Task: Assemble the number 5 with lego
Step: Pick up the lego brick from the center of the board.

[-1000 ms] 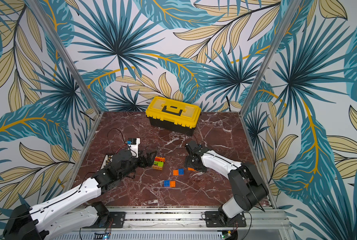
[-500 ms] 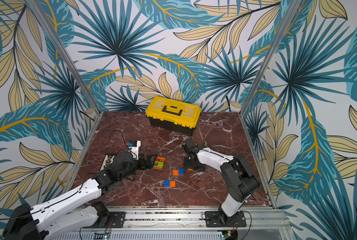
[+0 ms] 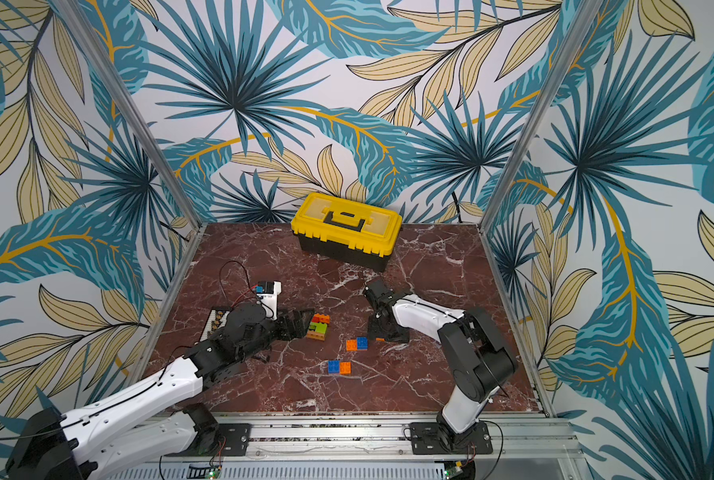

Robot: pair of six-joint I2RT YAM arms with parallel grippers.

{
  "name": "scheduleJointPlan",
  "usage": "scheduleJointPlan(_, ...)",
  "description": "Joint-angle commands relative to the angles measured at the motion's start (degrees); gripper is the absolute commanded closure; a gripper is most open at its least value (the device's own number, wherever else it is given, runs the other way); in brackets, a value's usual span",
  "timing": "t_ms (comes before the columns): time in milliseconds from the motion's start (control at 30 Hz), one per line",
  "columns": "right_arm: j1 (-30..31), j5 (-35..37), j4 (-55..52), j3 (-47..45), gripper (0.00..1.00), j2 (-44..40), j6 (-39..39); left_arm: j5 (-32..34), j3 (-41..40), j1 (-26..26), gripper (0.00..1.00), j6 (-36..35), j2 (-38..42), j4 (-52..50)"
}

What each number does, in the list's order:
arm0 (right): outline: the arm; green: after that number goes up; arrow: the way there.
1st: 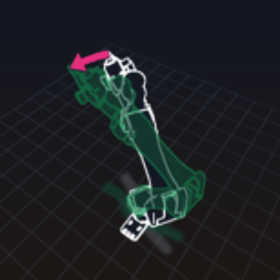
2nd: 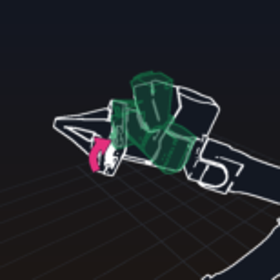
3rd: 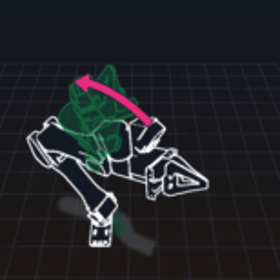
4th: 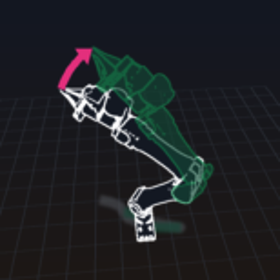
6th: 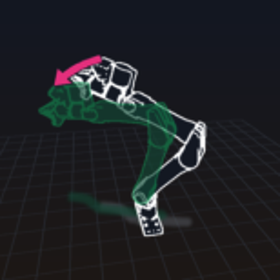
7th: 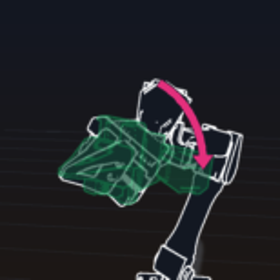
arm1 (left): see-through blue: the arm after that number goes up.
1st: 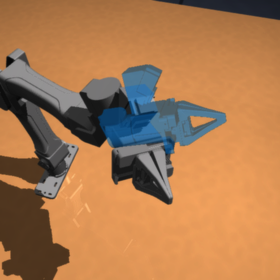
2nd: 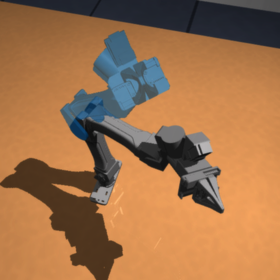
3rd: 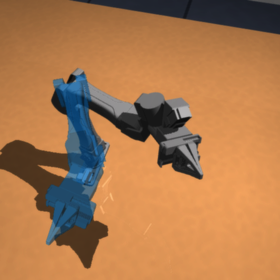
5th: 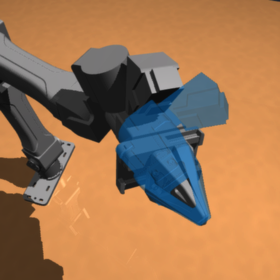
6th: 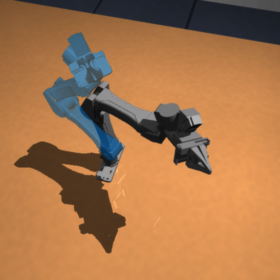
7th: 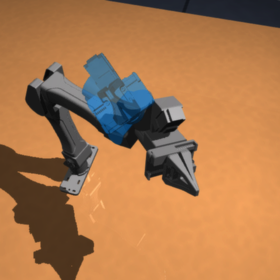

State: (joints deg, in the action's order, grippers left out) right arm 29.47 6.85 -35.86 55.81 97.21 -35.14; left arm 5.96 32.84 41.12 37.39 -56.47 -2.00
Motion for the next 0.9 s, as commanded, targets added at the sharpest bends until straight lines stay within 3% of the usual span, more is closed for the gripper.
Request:
scheduleJointPlan(0,0.16,2.19,-0.13,-1.68,0.19,2.11,-0.88,-0.50,-1.42,-0.25,0.00,0.61,0.41,0.02)
scheduleJointPlan(400,0.22,3.51,0.44,-1.15,0.21,2.64,-1.79,-1.56,-0.94,-0.22,0.00,1.03,-1.10,0.24)
scheduleJointPlan(633,0.19,3.66,-1.10,0.06,0.29,2.57,-0.42,-2.26,-0.58,-0.25,0.00,1.07,-2.02,-0.10)
scheduleJointPlan(733,0.22,3.26,-1.50,0.26,0.37,1.90,0.22,-4.36,-0.50,-0.25,0.00,1.38,-2.16,-0.45)
scheduleJointPlan(867,0.23,2.07,-2.53,-0.16,0.40,0.11,0.18,-4.93,-0.50,-0.25,0.00,2.08,-2.09,-1.70)
